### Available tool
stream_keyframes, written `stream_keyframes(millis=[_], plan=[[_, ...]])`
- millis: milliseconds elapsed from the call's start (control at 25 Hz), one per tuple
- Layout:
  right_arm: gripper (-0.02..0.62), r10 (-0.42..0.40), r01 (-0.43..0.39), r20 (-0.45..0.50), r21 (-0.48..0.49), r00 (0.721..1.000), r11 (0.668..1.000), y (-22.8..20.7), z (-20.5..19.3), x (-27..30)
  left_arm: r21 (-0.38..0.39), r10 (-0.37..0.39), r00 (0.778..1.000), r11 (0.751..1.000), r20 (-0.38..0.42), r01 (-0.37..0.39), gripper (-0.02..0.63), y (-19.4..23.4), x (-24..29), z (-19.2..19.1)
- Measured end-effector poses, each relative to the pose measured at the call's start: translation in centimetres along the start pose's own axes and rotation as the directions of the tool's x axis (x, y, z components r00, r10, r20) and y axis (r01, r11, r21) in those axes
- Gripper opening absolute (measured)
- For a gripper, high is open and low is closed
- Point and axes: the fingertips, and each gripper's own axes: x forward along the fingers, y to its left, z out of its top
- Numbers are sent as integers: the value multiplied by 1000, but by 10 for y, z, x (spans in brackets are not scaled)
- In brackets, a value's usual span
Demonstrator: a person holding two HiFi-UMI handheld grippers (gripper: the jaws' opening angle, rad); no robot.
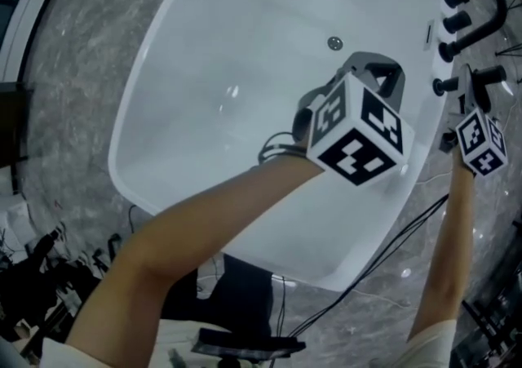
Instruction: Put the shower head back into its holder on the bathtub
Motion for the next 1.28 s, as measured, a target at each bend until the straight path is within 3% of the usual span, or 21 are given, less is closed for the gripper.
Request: stream_keyframes(millis=[480, 1280], plan=[[149, -5, 5, -4, 8, 1000, 1000, -6, -14, 7, -2, 11, 999, 1000, -30, -12, 8, 5, 0, -15], [167, -11, 16, -96, 58, 995, 998, -14, -44, -4, 10, 1, 999, 1000, -55, 0, 8, -13, -3, -26]])
